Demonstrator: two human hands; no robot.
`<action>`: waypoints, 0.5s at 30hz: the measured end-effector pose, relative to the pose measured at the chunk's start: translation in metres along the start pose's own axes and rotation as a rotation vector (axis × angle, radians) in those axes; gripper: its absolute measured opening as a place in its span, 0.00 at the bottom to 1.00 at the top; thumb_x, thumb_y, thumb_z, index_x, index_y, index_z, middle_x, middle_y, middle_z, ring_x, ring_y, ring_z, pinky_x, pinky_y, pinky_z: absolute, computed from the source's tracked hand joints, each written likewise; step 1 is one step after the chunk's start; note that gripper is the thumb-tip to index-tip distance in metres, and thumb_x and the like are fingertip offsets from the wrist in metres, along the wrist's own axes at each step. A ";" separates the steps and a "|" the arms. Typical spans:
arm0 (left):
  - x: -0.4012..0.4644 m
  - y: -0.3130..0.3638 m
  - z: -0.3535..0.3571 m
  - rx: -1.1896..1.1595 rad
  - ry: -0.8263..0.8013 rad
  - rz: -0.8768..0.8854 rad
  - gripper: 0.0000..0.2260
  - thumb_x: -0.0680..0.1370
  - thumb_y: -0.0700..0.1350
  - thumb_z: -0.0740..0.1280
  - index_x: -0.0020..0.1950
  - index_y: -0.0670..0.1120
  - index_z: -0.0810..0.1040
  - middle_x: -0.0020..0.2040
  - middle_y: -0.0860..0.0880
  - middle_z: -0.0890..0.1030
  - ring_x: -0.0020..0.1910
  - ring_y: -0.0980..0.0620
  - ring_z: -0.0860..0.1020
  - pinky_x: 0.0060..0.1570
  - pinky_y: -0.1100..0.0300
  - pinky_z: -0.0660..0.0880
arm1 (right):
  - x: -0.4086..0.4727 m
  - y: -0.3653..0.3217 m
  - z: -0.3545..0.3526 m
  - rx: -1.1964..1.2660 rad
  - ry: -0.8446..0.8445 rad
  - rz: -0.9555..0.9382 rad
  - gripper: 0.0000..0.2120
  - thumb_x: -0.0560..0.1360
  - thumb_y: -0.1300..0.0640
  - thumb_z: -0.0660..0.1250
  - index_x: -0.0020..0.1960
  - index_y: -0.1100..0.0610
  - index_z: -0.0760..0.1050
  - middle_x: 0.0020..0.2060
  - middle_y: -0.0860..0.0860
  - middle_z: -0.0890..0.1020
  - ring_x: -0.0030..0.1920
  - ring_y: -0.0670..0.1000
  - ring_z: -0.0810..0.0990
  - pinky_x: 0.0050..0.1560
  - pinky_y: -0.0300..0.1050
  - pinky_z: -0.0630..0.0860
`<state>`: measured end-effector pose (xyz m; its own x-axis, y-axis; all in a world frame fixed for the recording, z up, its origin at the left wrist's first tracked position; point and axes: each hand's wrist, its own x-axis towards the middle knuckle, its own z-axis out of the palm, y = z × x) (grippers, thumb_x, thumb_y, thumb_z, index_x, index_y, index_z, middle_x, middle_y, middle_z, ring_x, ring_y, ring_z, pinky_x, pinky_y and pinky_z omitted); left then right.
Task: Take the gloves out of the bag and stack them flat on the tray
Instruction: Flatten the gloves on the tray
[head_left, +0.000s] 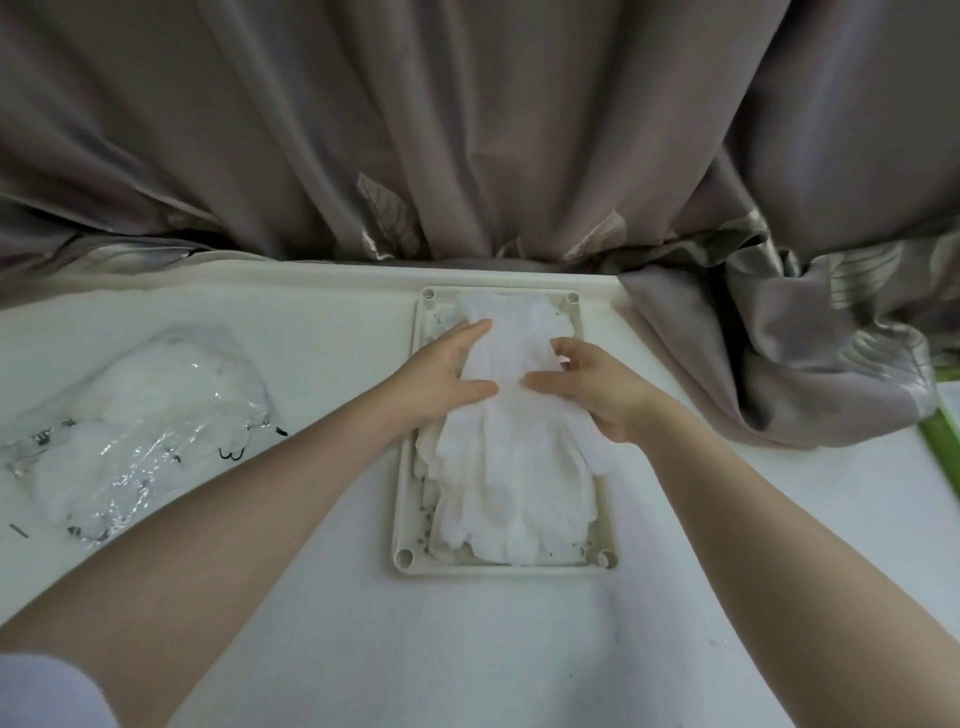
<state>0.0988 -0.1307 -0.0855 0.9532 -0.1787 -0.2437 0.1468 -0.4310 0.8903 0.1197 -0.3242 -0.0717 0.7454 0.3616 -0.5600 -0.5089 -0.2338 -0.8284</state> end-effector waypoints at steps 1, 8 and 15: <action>0.002 -0.002 -0.001 0.065 -0.006 0.008 0.34 0.74 0.38 0.70 0.76 0.47 0.57 0.75 0.53 0.59 0.72 0.59 0.60 0.70 0.64 0.59 | 0.001 0.002 -0.001 -0.122 0.041 0.018 0.16 0.73 0.60 0.71 0.58 0.59 0.72 0.49 0.58 0.83 0.47 0.60 0.84 0.53 0.61 0.78; -0.009 -0.006 0.004 0.504 0.102 0.039 0.30 0.75 0.50 0.68 0.74 0.57 0.61 0.73 0.47 0.56 0.69 0.51 0.66 0.62 0.63 0.66 | -0.014 0.010 0.009 -1.028 0.439 -0.047 0.15 0.76 0.54 0.63 0.61 0.58 0.67 0.55 0.56 0.75 0.51 0.58 0.77 0.44 0.47 0.71; -0.004 0.005 0.016 0.996 0.095 0.192 0.22 0.78 0.47 0.56 0.73 0.48 0.64 0.77 0.47 0.53 0.74 0.44 0.55 0.67 0.49 0.50 | -0.017 0.035 0.046 -1.431 0.087 -0.424 0.45 0.75 0.32 0.52 0.77 0.60 0.39 0.77 0.57 0.40 0.77 0.56 0.41 0.74 0.51 0.38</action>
<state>0.0912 -0.1466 -0.0859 0.9608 -0.2707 -0.0604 -0.2567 -0.9504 0.1756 0.0695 -0.2970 -0.0908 0.7745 0.5862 -0.2377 0.5502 -0.8097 -0.2041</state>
